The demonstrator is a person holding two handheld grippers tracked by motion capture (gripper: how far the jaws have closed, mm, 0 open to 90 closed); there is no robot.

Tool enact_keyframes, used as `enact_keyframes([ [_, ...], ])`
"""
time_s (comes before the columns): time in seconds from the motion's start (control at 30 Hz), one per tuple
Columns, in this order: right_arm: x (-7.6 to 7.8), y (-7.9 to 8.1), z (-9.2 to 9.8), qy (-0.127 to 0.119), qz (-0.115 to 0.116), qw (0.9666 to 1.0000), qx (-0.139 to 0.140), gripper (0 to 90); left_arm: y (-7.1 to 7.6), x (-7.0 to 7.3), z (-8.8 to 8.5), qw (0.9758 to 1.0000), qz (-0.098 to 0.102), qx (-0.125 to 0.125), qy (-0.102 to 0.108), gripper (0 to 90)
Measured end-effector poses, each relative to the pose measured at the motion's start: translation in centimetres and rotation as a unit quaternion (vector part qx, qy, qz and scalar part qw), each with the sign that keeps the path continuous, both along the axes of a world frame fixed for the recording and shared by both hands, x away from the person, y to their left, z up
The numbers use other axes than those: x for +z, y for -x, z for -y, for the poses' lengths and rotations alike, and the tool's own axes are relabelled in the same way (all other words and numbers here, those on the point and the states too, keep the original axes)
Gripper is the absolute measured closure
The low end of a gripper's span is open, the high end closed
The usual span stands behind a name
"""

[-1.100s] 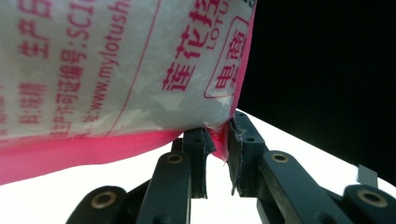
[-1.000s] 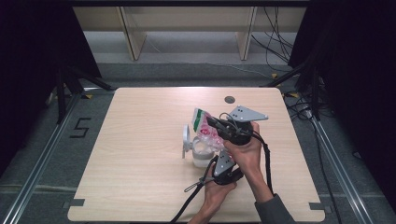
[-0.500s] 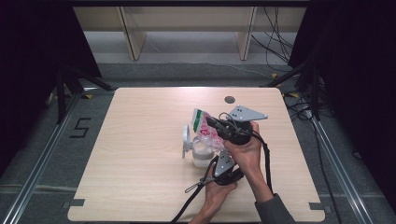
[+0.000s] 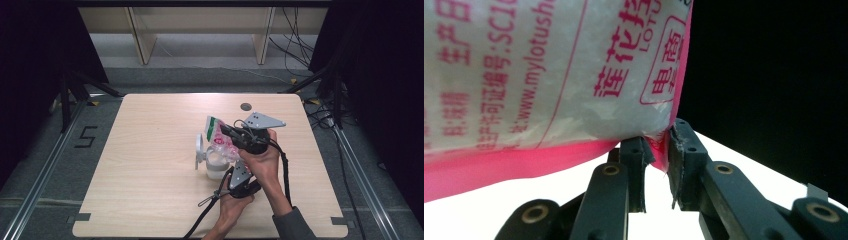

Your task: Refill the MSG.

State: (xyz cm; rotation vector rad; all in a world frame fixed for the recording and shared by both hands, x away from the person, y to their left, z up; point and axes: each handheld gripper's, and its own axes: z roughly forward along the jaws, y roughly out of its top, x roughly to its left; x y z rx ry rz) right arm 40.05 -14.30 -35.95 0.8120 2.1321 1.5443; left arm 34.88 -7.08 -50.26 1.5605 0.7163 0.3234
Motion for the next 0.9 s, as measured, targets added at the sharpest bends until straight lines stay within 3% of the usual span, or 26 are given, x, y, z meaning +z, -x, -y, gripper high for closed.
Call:
enact_keyframes([
  [0.1,0.00,-0.03,0.01,-0.002,-0.002,1.0000,-0.001,90.0,-0.07,-0.03,0.10,1.0000,0.001,-0.002,0.008,77.9],
  [0.17,0.03,0.00,0.00,0.001,-0.001,1.0000,-0.001,90.0,0.05,0.04,-0.01,1.0000,0.002,-0.001,-0.002,77.9],
  [0.2,0.05,0.00,0.01,-0.002,-0.002,1.0000,-0.002,90.0,-0.04,-0.05,0.08,1.0000,0.005,-0.002,0.006,77.9],
  [0.23,0.04,-0.01,0.02,-0.001,-0.002,1.0000,-0.002,90.0,0.04,0.02,0.01,1.0000,-0.002,0.000,-0.002,77.9],
  [0.47,0.00,-0.01,0.03,0.002,-0.002,1.0000,-0.004,90.0,0.04,0.02,0.04,1.0000,-0.001,-0.001,0.001,77.9],
  [0.5,0.01,0.00,0.04,0.005,0.007,0.9999,-0.007,90.0,0.05,0.01,0.03,1.0000,0.003,-0.004,0.004,77.9],
  [0.73,0.01,0.01,-0.07,0.001,-0.002,1.0000,0.000,90.0,0.07,0.05,0.01,1.0000,0.002,-0.002,0.002,77.9],
  [0.8,-0.01,-0.13,0.08,0.005,0.011,0.9999,-0.005,90.0,0.05,0.06,0.02,1.0000,-0.003,-0.002,0.001,77.9],
  [0.83,-0.07,-0.08,-0.04,-0.002,-0.003,1.0000,0.002,90.0,0.01,0.01,0.09,1.0000,0.001,-0.003,0.006,77.9],
  [0.9,-0.03,-0.11,0.00,0.001,0.004,1.0000,0.000,90.0,0.05,0.04,0.07,1.0000,0.003,-0.005,0.005,77.9],
])
